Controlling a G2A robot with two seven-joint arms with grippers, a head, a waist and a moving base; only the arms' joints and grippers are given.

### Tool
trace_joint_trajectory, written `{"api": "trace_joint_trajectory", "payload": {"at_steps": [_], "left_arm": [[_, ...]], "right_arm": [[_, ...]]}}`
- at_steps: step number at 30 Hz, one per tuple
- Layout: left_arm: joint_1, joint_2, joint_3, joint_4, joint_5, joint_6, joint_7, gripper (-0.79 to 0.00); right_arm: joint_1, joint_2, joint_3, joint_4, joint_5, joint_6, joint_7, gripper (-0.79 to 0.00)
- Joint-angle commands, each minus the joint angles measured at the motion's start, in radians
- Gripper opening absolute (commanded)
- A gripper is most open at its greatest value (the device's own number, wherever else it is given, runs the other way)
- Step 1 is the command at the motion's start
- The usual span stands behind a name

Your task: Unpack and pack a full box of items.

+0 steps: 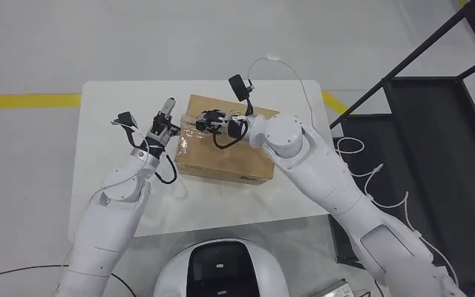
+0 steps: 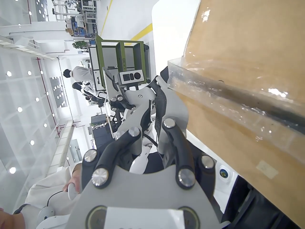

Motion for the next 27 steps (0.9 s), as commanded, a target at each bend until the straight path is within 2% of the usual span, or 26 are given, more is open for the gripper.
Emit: {"api": "trace_joint_trajectory", "payload": {"at_steps": [1, 10, 18, 21, 27], "left_arm": [[0.012, 0.002, -0.012, -0.005, 0.012, -0.001, 0.003, 0.000], [0.049, 0.008, -0.082, -0.023, -0.022, 0.003, 0.005, 0.000], [-0.037, -0.007, -0.051, 0.064, -0.040, -0.038, -0.014, 0.000], [-0.068, -0.014, -0.027, 0.106, -0.037, -0.044, -0.028, 0.000], [-0.087, -0.029, 0.006, 0.124, -0.067, -0.067, -0.031, 0.000]], "right_arm": [[0.009, -0.007, -0.012, 0.015, 0.000, -0.006, -0.010, -0.785], [0.047, -0.049, -0.065, 0.108, 0.040, -0.030, -0.073, -0.785], [0.097, -0.088, -0.101, 0.196, 0.051, -0.025, -0.121, -0.785], [0.098, -0.088, -0.080, 0.198, 0.051, -0.018, -0.122, -0.785], [0.073, -0.076, -0.026, 0.165, 0.026, 0.001, -0.107, -0.785]]}}
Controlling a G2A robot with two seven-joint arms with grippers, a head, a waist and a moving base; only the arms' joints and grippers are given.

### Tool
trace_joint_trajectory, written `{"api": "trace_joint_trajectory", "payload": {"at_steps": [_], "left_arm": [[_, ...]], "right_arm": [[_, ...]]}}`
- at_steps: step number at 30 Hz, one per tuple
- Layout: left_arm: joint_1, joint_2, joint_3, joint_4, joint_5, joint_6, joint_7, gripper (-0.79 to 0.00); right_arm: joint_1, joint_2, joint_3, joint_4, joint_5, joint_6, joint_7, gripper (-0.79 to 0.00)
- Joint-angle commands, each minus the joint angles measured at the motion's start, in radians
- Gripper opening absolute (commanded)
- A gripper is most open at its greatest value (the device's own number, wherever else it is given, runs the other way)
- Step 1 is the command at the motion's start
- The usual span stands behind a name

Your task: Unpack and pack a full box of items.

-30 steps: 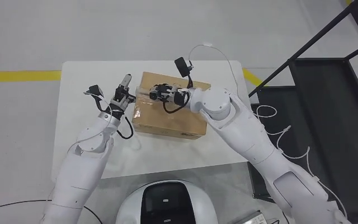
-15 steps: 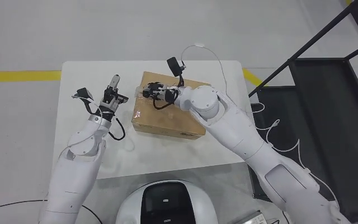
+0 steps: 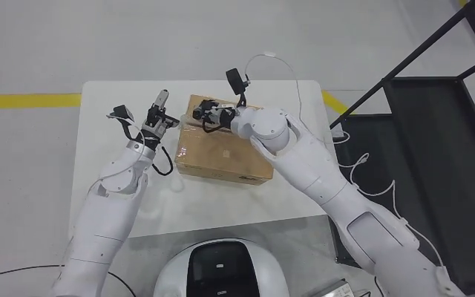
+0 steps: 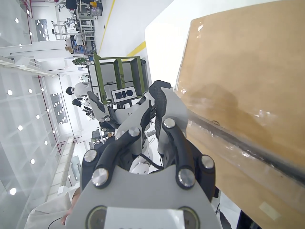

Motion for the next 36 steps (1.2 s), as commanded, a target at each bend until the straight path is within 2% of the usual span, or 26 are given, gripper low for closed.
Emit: {"api": "trace_joint_trajectory", "payload": {"at_steps": [1, 8, 14, 20, 26, 32, 36], "left_arm": [[-0.003, -0.003, 0.006, 0.002, -0.003, -0.002, 0.002, 0.000], [0.015, -0.003, -0.012, -0.016, -0.007, -0.005, -0.013, 0.000], [0.028, -0.001, -0.039, -0.008, -0.003, -0.009, -0.020, 0.000], [0.041, 0.005, -0.089, -0.036, -0.007, -0.011, -0.006, 0.000], [0.106, 0.021, -0.156, -0.112, 0.061, -0.007, -0.014, 0.000], [0.164, 0.028, -0.192, -0.182, 0.075, 0.020, -0.011, 0.000], [0.179, 0.028, -0.203, -0.199, 0.074, 0.026, -0.007, 0.000]], "right_arm": [[-0.008, 0.003, 0.012, -0.009, -0.009, 0.007, 0.006, -0.785], [-0.041, 0.010, 0.032, -0.046, -0.035, 0.033, 0.061, -0.785], [-0.046, -0.005, 0.012, -0.049, -0.016, 0.019, 0.055, -0.785], [-0.026, -0.046, -0.062, 0.028, 0.010, 0.001, -0.013, -0.785], [0.037, -0.098, -0.114, 0.137, 0.056, -0.008, -0.084, -0.785], [0.090, -0.132, -0.150, 0.205, 0.043, 0.013, -0.095, -0.785], [0.101, -0.139, -0.144, 0.209, 0.031, 0.006, -0.065, -0.785]]}}
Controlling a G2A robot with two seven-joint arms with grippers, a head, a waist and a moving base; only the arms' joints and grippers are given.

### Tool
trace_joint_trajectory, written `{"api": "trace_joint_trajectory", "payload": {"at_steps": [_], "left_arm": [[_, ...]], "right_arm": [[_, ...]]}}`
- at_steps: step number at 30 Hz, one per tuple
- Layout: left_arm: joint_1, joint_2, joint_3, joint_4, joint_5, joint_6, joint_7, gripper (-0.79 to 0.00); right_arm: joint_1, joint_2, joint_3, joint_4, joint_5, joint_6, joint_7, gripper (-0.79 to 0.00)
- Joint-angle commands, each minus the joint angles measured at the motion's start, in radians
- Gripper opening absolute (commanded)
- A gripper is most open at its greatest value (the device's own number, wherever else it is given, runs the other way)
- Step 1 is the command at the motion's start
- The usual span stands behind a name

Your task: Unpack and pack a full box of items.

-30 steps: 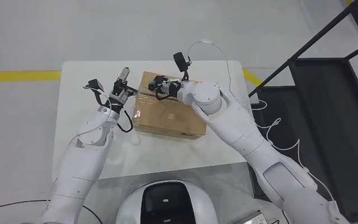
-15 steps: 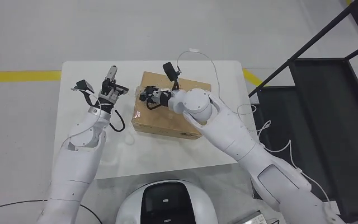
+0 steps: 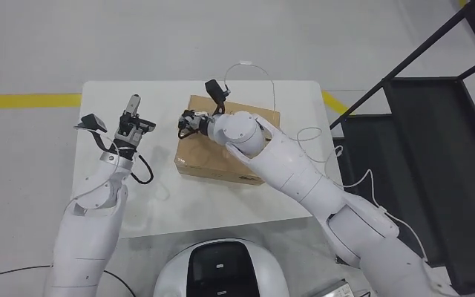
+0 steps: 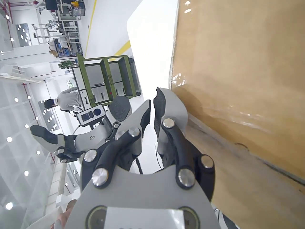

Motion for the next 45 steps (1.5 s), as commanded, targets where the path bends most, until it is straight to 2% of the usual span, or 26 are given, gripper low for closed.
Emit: {"api": "trace_joint_trajectory", "payload": {"at_steps": [1, 7, 12, 16, 25, 38, 45], "left_arm": [[0.006, 0.000, -0.002, -0.007, -0.001, 0.000, 0.001, 0.000], [0.008, 0.000, -0.002, -0.010, 0.000, 0.001, 0.001, 0.000], [0.011, 0.000, -0.005, -0.015, 0.002, -0.003, 0.005, 0.000], [0.053, 0.010, -0.064, -0.055, 0.059, -0.004, 0.027, 0.000], [0.216, 0.037, -0.262, -0.209, 0.103, 0.031, -0.011, 0.000], [0.216, 0.037, -0.262, -0.209, 0.103, 0.031, -0.011, 0.000], [0.216, 0.037, -0.262, -0.209, 0.103, 0.031, -0.011, 0.000]], "right_arm": [[-0.001, 0.002, 0.013, -0.014, -0.011, -0.023, 0.013, -0.785], [-0.044, 0.031, 0.107, -0.096, 0.005, -0.034, 0.119, -0.785], [-0.098, 0.066, 0.176, -0.141, -0.060, -0.017, 0.193, -0.785], [-0.121, 0.076, 0.190, -0.162, -0.107, -0.003, 0.195, -0.785], [-0.113, 0.060, 0.176, -0.138, -0.104, -0.006, 0.173, -0.785], [-0.026, -0.001, 0.074, 0.021, -0.143, 0.048, 0.086, -0.785], [-0.020, 0.014, 0.101, 0.017, -0.221, 0.100, 0.140, -0.785]]}}
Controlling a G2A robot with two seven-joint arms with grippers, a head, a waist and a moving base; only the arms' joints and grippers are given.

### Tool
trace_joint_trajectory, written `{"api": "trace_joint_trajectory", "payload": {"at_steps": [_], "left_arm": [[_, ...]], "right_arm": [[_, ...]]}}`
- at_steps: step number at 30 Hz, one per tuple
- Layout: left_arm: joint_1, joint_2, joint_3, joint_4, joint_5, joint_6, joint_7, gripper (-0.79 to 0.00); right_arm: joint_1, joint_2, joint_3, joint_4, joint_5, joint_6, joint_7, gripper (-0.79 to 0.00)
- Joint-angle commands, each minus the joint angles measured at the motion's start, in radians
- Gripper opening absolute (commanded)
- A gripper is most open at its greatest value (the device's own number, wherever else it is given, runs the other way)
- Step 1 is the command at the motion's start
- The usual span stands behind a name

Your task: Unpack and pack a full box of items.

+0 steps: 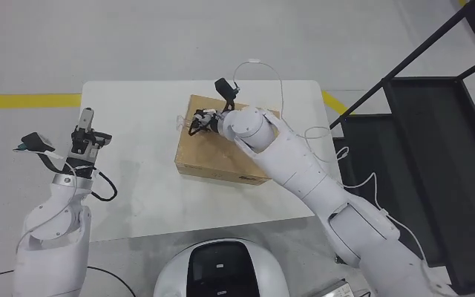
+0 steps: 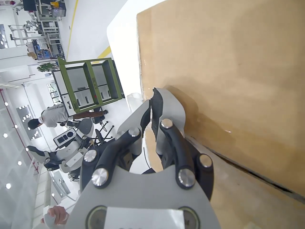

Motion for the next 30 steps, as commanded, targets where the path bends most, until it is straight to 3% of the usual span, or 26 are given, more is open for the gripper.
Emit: {"api": "trace_joint_trajectory", "payload": {"at_steps": [1, 20, 25, 30], "left_arm": [[0.000, 0.000, 0.000, 0.000, 0.000, 0.000, 0.000, 0.000], [0.000, 0.000, 0.000, 0.000, 0.000, 0.000, 0.000, 0.000], [0.000, 0.000, 0.000, 0.000, 0.000, 0.000, 0.000, 0.000], [0.000, 0.000, 0.000, 0.000, 0.000, 0.000, 0.000, 0.000]], "right_arm": [[-0.004, 0.010, 0.013, -0.014, -0.028, 0.017, 0.034, -0.785], [-0.148, 0.135, 0.214, -0.252, -0.258, 0.106, 0.378, -0.785], [-0.194, 0.170, 0.285, -0.322, -0.285, 0.139, 0.507, -0.603], [-0.249, 0.201, 0.350, -0.423, -0.321, 0.170, 0.586, -0.591]]}}
